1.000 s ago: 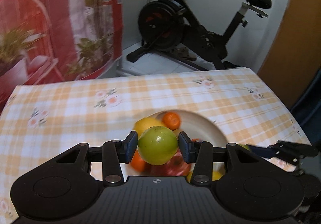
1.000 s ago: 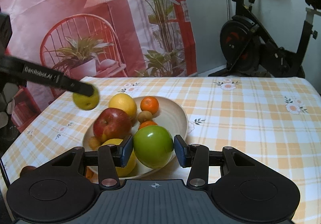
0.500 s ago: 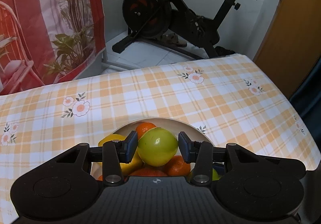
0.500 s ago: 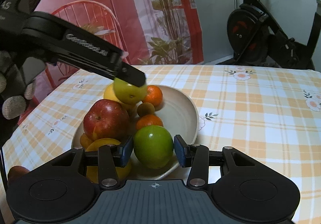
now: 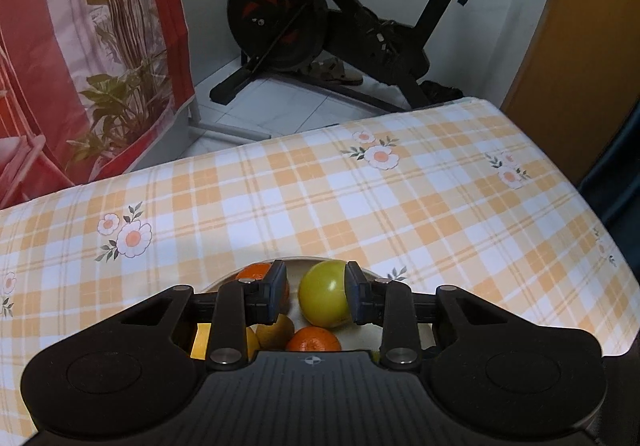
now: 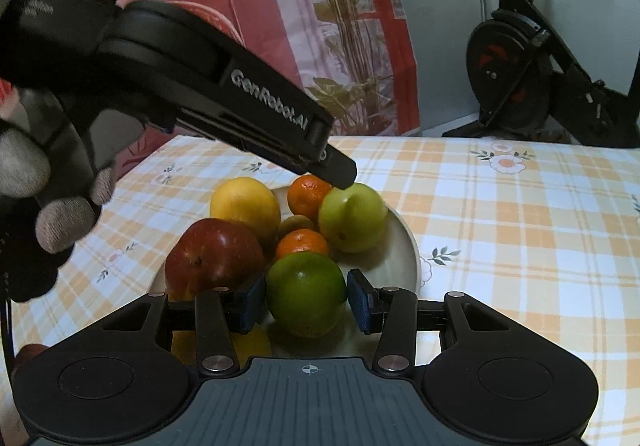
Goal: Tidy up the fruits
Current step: 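Lower both apples onto the plate and open both grippers, then withdraw both grippers and reach toward the brown-red apple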
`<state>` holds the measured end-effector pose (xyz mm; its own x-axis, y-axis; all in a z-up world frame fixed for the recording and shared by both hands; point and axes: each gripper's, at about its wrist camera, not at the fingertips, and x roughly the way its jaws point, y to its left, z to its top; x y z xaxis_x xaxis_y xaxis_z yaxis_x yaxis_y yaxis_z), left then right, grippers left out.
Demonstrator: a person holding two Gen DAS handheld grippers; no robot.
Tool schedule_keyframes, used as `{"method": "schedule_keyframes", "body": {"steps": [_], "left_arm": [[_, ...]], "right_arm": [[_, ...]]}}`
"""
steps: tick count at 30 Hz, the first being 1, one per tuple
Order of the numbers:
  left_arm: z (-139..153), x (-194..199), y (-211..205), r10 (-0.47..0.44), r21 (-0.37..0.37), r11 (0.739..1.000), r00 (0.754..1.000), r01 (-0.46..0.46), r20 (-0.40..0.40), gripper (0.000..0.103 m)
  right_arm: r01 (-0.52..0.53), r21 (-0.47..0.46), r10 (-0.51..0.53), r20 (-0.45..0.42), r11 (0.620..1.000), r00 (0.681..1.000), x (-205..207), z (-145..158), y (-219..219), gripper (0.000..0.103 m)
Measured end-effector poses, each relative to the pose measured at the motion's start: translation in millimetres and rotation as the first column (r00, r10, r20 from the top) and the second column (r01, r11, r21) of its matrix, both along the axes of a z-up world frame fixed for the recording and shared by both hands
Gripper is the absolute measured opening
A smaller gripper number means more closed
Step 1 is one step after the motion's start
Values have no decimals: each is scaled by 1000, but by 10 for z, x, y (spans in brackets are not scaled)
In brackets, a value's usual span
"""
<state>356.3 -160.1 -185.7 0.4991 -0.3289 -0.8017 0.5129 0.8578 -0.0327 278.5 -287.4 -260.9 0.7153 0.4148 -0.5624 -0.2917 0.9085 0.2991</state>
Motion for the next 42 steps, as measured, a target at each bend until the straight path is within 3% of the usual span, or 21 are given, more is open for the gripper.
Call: {"method": "schedule_keyframes", "body": {"steps": [16, 29, 42], "left_arm": [[182, -200, 225, 39, -39, 999, 999, -38, 18, 35], [521, -740, 948, 138, -77, 988, 987, -132, 78, 41], [489, -1362, 1704, 268, -101, 961, 960, -259, 87, 41]], "right_arm": [[31, 10, -31, -13, 999, 999, -68, 47, 3, 44], [97, 32, -97, 30, 995, 995, -595, 314, -43, 44], [47, 6, -47, 7, 999, 999, -999, 388, 305, 44]]}}
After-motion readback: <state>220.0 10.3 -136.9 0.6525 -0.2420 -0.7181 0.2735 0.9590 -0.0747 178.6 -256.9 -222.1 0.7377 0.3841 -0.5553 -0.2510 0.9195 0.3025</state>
